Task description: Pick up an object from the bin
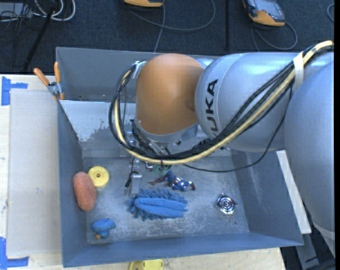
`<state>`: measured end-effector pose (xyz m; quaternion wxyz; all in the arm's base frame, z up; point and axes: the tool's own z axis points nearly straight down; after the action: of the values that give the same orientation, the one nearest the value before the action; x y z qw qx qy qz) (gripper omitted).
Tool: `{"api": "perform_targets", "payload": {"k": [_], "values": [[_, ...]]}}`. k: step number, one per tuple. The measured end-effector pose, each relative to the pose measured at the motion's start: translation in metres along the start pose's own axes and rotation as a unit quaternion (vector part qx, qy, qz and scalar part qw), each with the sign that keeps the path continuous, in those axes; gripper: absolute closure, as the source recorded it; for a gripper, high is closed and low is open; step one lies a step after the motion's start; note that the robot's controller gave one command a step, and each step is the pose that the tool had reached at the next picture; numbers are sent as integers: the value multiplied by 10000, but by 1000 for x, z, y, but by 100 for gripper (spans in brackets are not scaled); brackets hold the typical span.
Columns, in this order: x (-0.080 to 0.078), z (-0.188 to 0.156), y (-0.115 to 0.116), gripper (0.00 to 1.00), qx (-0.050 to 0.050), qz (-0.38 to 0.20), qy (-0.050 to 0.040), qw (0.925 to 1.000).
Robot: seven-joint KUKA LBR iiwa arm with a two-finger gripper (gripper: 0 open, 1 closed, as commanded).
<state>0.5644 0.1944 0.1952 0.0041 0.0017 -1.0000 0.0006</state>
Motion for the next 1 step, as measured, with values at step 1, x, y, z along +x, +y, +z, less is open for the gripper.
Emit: {"api": "perform_targets", "payload": {"k": [1], "values": [[-2, -5, -1, 0, -7, 20, -36, 10000]]}}
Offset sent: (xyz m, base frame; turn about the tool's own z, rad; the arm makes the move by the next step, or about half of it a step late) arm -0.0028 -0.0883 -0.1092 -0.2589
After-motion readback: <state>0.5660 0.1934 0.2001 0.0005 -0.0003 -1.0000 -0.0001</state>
